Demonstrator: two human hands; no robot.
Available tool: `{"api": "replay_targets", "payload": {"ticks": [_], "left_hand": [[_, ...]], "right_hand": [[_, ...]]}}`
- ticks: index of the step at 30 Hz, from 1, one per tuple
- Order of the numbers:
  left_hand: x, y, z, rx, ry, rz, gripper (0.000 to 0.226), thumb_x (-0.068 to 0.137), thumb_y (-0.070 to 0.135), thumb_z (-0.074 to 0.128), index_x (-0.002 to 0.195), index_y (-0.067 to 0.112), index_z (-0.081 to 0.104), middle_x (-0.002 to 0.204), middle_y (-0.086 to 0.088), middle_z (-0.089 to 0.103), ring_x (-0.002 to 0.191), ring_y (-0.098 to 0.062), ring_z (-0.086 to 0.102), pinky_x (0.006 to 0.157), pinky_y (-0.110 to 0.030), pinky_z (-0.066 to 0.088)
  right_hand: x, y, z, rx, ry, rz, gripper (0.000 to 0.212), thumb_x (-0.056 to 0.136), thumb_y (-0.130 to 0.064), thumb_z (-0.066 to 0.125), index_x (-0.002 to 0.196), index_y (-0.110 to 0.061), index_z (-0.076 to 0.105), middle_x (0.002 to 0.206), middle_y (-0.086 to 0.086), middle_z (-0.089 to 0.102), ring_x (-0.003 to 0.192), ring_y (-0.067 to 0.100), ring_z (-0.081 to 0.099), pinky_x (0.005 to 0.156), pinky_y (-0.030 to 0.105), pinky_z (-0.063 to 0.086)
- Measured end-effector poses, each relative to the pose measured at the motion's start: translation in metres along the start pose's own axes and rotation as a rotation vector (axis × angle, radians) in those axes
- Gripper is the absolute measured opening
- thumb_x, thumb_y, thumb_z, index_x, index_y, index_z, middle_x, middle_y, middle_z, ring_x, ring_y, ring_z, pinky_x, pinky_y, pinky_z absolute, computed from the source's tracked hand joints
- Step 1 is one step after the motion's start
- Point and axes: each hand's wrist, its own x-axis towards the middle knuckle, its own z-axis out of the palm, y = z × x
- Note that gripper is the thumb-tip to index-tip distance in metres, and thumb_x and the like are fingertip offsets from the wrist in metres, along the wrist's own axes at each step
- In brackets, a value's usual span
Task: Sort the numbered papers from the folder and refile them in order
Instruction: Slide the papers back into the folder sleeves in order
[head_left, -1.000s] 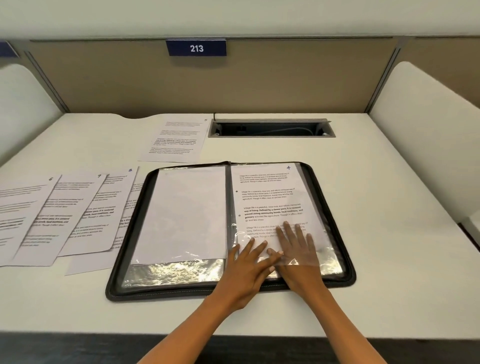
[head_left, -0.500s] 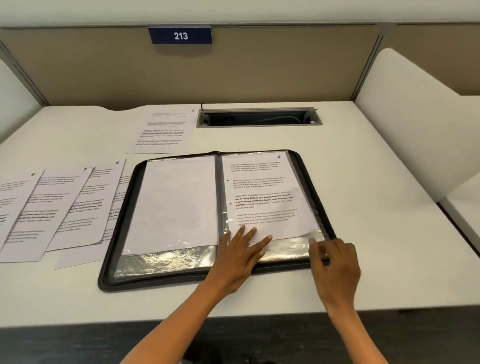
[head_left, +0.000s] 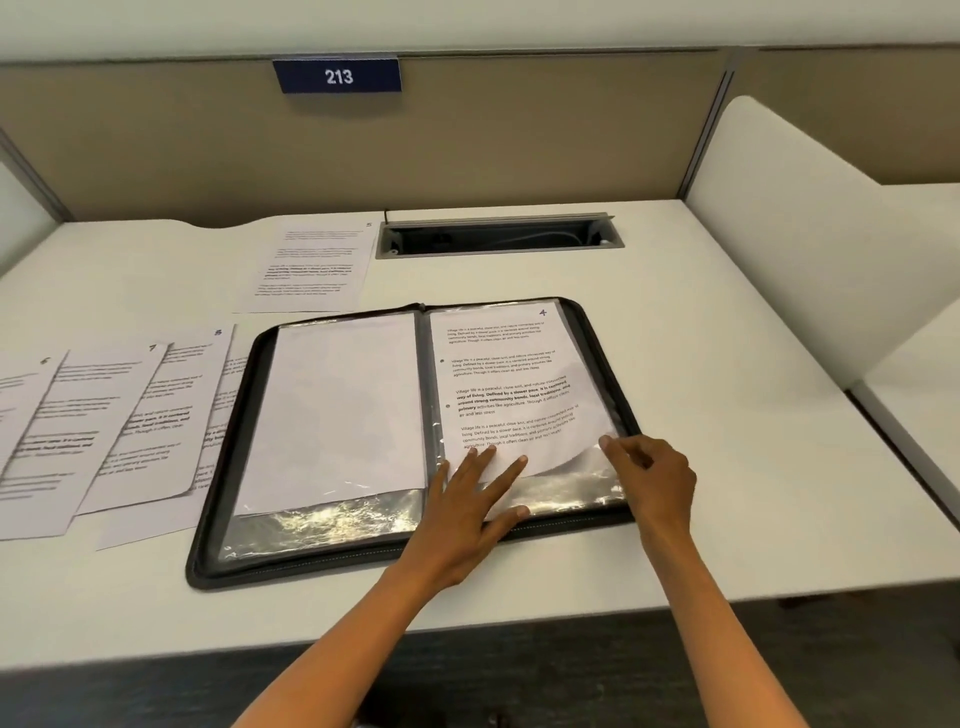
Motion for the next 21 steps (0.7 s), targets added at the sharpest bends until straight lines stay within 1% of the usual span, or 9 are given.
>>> {"api": "replay_targets", "payload": {"ticks": [2,4,6,8,10,13,16,19,21], "left_hand": [[0.004,0.000,-0.005,-0.083,0.063,-0.035,0.065,0.081,0.078,0.005,0.140,0.055,-0.002,0.158,0.006,0.008,0.145,-0.010,0.003,0.118,-0.042,0.005],[0.008,0.004,-0.014,-0.319,0.208,-0.121,0.065,0.084,0.076,0.017,0.144,0.050,0.009,0.154,0.006,0.023,0.139,-0.012,0.023,0.114,-0.040,0.022],[0.009,0.011,-0.032,-0.577,0.349,-0.213,0.063,0.089,0.067,0.030,0.145,0.040,0.023,0.146,0.008,0.034,0.132,-0.007,0.034,0.109,-0.030,0.029],[0.010,0.011,-0.055,-0.702,0.451,-0.288,0.060,0.089,0.058,0.033,0.143,0.032,0.032,0.136,0.011,0.040,0.125,-0.003,0.038,0.101,-0.019,0.031],[0.009,0.002,-0.079,-0.870,0.483,-0.350,0.056,0.086,0.060,0.033,0.136,0.037,0.040,0.133,0.013,0.044,0.121,-0.004,0.045,0.094,-0.016,0.036],[0.000,-0.024,-0.110,-1.207,0.448,-0.413,0.058,0.081,0.066,0.035,0.129,0.036,0.049,0.126,0.004,0.060,0.109,-0.012,0.061,0.084,-0.028,0.051],[-0.022,-0.050,-0.134,-1.350,0.432,-0.427,0.060,0.083,0.065,0.043,0.127,0.027,0.057,0.121,-0.002,0.065,0.109,-0.021,0.063,0.092,-0.043,0.051],[-0.040,-0.077,-0.144,-1.344,0.477,-0.474,0.039,0.090,0.045,0.054,0.119,0.020,0.064,0.119,-0.006,0.066,0.109,-0.028,0.062,0.096,-0.047,0.048],[-0.046,-0.093,-0.143,-1.278,0.547,-0.612,0.031,0.090,0.034,0.058,0.117,0.018,0.063,0.120,-0.005,0.065,0.105,-0.026,0.063,0.093,-0.043,0.050]], "right_hand": [[-0.003,-0.018,0.003,0.222,-0.077,0.015,0.011,0.081,-0.030,0.074,0.087,-0.021,0.071,0.107,-0.001,0.069,0.108,0.019,0.060,0.092,0.030,0.045],[-0.010,-0.041,0.010,0.356,-0.193,-0.044,0.005,0.081,-0.024,0.074,0.085,-0.021,0.073,0.112,-0.007,0.068,0.114,0.011,0.057,0.100,0.027,0.039],[-0.018,-0.064,0.023,0.373,-0.322,-0.138,0.007,0.082,-0.021,0.073,0.083,-0.014,0.072,0.121,-0.013,0.064,0.118,0.000,0.052,0.094,0.012,0.035],[-0.028,-0.084,0.039,0.371,-0.452,-0.230,0.011,0.081,-0.022,0.072,0.083,-0.012,0.071,0.127,-0.018,0.060,0.121,-0.004,0.049,0.088,0.008,0.033],[-0.039,-0.097,0.060,0.299,-0.570,-0.333,0.008,0.081,-0.026,0.072,0.081,-0.019,0.070,0.133,-0.020,0.055,0.130,-0.001,0.039,0.099,0.015,0.028],[-0.056,-0.109,0.098,0.139,-0.662,-0.474,0.006,0.079,-0.041,0.072,0.077,-0.038,0.067,0.135,-0.030,0.045,0.139,0.000,0.021,0.114,0.033,0.014],[-0.073,-0.113,0.135,0.038,-0.774,-0.561,0.009,0.075,-0.056,0.069,0.074,-0.049,0.065,0.133,-0.038,0.040,0.144,0.005,0.014,0.116,0.056,0.004],[-0.086,-0.113,0.167,-0.082,-0.907,-0.527,0.012,0.081,-0.045,0.069,0.074,-0.047,0.060,0.135,-0.037,0.034,0.146,0.007,0.007,0.113,0.061,-0.002],[-0.091,-0.110,0.183,-0.130,-0.989,-0.513,0.011,0.082,-0.043,0.069,0.076,-0.047,0.060,0.143,-0.027,0.037,0.146,0.008,0.007,0.115,0.058,0.001]]}}
